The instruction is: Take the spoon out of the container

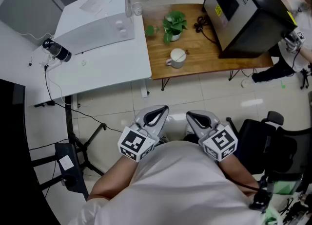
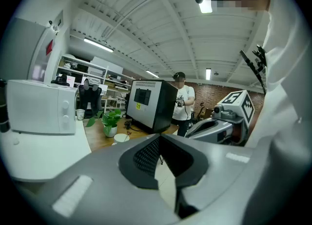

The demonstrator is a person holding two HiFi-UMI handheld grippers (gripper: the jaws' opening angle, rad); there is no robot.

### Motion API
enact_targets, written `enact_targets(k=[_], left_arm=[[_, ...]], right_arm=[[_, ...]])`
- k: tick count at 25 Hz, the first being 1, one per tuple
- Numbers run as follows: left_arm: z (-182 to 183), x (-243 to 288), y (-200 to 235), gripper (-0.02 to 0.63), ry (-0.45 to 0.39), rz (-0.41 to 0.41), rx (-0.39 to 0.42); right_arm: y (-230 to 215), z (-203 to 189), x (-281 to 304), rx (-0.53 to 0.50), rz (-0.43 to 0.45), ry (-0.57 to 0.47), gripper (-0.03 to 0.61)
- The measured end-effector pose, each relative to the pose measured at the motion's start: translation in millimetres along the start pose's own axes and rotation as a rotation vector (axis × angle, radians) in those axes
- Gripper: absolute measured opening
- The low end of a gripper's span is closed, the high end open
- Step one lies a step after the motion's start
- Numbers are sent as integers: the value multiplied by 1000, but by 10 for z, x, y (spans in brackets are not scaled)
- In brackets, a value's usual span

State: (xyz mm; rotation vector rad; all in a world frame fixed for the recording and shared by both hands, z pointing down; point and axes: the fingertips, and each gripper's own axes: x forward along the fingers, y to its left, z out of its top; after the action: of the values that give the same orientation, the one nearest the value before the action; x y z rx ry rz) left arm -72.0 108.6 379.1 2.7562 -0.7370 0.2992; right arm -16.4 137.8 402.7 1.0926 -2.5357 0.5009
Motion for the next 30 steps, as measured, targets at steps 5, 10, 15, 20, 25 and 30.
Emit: enact_targets(k=[5,10,15,20,25,30], left_arm=[[-154,-52,118,5,18,-5,6],[-174,127,167,5,26,-26,-3],[-50,418,442,5,21,22,-39],[216,861,754,5,12,79,-8],[455,1337,1082,5,13,152,27],[578,1681,1373,5,7,232,7]], right_arm=[[86,20,140,-27,16,12,7],[-172,11,195,6,-10,14,6],[-528,129,389,15,18,-2,6],[-1169,428,608,-7,36,-12,6],[-1726,687,750,-76,95,0,6],[-2215,672,871,-84,138,48,8]])
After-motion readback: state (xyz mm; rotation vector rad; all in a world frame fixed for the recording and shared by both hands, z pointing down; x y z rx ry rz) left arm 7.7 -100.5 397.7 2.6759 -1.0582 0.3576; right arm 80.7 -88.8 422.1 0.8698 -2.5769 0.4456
